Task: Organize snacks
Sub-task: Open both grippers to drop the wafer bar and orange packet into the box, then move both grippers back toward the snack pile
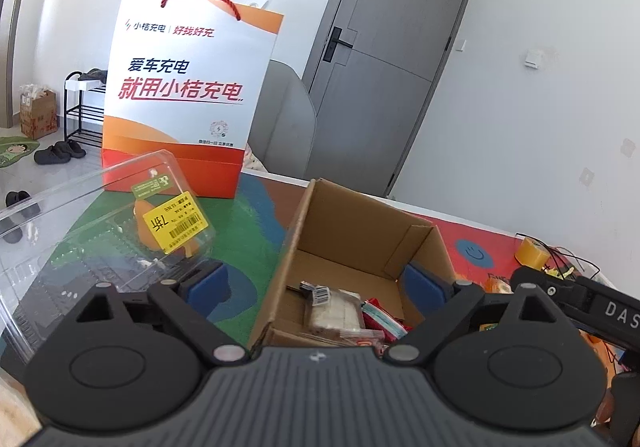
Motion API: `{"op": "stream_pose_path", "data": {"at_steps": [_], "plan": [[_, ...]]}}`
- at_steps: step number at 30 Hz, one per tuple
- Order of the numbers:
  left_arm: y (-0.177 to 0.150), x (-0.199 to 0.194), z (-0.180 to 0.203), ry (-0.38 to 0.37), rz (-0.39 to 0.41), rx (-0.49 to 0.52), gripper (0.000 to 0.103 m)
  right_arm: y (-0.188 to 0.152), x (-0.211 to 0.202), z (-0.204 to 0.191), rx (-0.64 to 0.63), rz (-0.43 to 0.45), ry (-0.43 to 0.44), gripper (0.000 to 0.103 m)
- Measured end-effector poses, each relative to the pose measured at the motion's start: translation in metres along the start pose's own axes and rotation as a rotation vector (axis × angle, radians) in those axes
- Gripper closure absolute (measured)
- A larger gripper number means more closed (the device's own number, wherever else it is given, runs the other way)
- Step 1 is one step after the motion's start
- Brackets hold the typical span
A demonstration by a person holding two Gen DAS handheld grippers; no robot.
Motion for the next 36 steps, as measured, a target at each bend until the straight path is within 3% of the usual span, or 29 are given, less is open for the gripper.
{"op": "stream_pose_path", "data": {"at_steps": [14, 36], "plan": [[-0.006, 0.001, 0.058, -0.069, -0.015, 0.078, 0.005, 0.005, -0.034, 0.052, 0.07, 0.073, -0.087, 0.0], [-0.022, 0.008, 0.147, -0.184, -0.033, 0.201, 0.006, 0.003, -0.068, 0.146, 0.17, 0.083, -0.145, 0.0]]}}
Point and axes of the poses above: each gripper's, at about its wrist camera, not at the fingertips, and x roughly the way its jaws point, z to its right, y to its top, the point moved 3 cm from there along x, roughly the way its jaws point, and after that the axes turned 9 degrees about x, right-handed, at the moved point
